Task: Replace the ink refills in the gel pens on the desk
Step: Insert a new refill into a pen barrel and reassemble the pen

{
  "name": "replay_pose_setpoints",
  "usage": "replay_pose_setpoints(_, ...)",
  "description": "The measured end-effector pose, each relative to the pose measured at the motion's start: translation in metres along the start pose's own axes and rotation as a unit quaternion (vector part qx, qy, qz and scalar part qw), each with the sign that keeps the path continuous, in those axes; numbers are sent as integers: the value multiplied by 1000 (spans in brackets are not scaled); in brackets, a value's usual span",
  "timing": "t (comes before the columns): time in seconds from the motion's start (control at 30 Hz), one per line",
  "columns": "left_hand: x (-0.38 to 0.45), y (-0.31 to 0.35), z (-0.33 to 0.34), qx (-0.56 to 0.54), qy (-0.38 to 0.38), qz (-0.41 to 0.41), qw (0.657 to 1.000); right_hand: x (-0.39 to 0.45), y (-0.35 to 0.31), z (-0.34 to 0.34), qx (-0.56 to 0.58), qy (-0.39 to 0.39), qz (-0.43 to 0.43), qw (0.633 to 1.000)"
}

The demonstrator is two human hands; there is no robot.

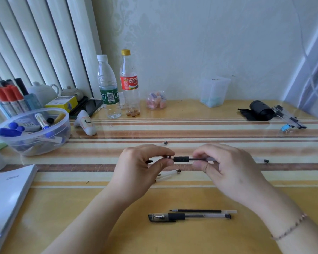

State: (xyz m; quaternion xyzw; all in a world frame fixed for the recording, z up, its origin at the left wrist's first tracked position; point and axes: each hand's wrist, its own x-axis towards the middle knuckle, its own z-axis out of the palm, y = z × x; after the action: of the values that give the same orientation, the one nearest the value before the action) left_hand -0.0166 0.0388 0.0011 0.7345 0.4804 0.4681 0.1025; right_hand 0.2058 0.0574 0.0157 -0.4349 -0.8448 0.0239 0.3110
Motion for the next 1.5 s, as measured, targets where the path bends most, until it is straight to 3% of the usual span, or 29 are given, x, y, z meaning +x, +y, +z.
replay_pose_setpoints(0.17, 4, -7, -10, -18, 50, -40, 998, 3, 13, -8, -64, 24, 32, 997)
replay_pose_setpoints(0.37, 8, -16, -17, 18, 91, -79, 993, -2, 50, -31, -228, -45, 160, 959)
replay_pose_setpoints(0.5, 6, -10, -11, 26, 70, -71, 995, 3, 29, -29, 2, 27, 122, 992)
replay_pose_setpoints(0.57, 2, -4, -4, 24, 49, -55, 997, 3, 13, -25, 37, -12, 65, 997)
replay_pose_setpoints(0.67, -4, 2, 7, 13, 27, -40, 999, 1, 4, -16, 1, -98, 19, 995)
replay_pose_setpoints(0.73, -7, 4, 13, 17, -3, -32, 999, 1, 9, -20, -3, -153, 36, 988)
replay_pose_setpoints(0.83, -8, 2, 18, 38, -46, -45, 997, -1, 28, -34, -57, -244, 107, 962)
replay_pose_setpoints(0.97, -7, -2, 17, 71, -66, -40, 994, -6, 48, -45, -47, -352, 206, 912)
replay_pose_setpoints(1.1, -8, -2, 17, 89, -76, -26, 993, -7, 50, -42, -68, -361, 224, 903)
replay_pose_setpoints(1.27, -8, -3, 17, 97, -82, -22, 992, -7, 57, -48, -91, -312, 241, 914)
replay_pose_setpoints(1.5, -9, -5, 20, 106, -98, -20, 989, -7, 63, -40, -68, -335, 250, 906)
